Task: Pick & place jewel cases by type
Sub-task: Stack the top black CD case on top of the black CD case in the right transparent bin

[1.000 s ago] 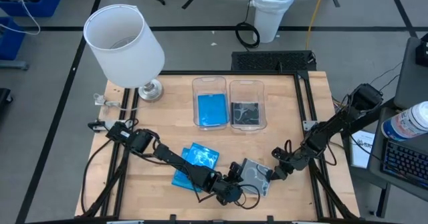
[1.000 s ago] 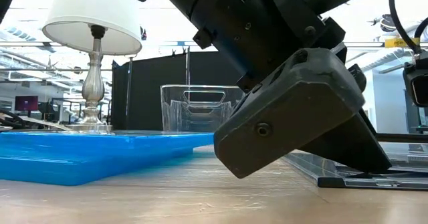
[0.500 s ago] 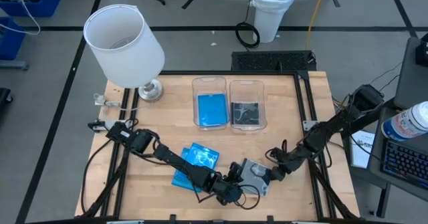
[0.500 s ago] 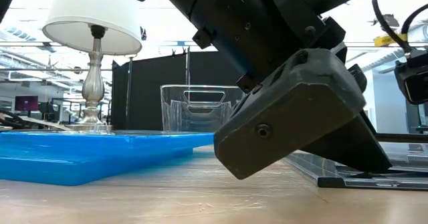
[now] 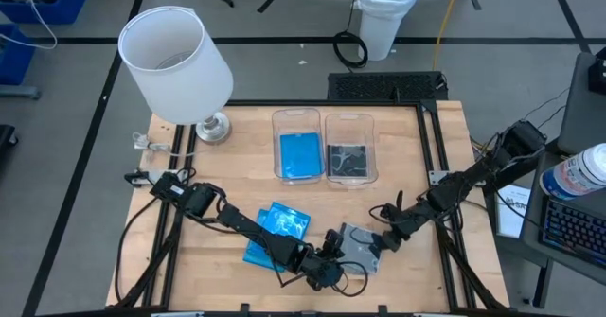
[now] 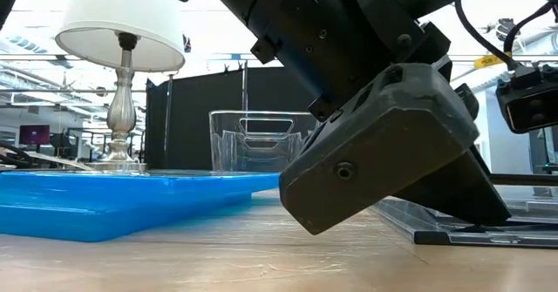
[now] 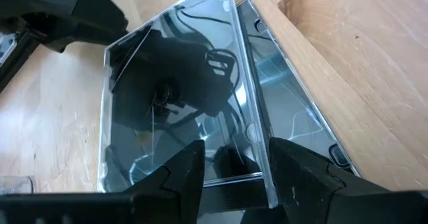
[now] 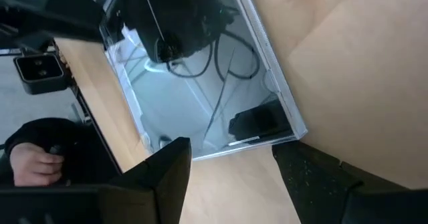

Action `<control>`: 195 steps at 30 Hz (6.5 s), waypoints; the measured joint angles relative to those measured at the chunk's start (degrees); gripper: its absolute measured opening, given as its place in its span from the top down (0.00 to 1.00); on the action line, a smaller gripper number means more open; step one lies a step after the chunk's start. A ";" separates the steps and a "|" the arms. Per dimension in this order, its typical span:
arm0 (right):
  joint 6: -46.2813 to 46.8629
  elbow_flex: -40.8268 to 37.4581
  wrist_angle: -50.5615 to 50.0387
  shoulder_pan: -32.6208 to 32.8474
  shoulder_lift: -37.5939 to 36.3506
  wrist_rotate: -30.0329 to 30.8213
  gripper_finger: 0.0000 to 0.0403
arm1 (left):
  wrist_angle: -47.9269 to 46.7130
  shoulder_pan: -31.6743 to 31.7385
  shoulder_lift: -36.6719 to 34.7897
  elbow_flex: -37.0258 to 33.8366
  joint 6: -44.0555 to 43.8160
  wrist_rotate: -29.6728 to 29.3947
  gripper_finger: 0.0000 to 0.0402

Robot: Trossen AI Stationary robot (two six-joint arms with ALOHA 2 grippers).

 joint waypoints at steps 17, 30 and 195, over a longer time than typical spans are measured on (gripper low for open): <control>-5.04 -0.39 6.54 -0.20 -0.33 10.27 0.47 | 0.13 1.18 0.00 0.00 0.66 1.94 0.56; -10.34 -0.39 15.49 -0.18 -0.35 10.42 0.47 | 2.45 1.18 0.15 -0.11 5.49 -11.32 0.56; -98.01 75.54 -69.24 -56.24 9.42 -8.41 0.97 | -55.40 -3.93 -11.26 0.04 -33.14 -16.80 0.57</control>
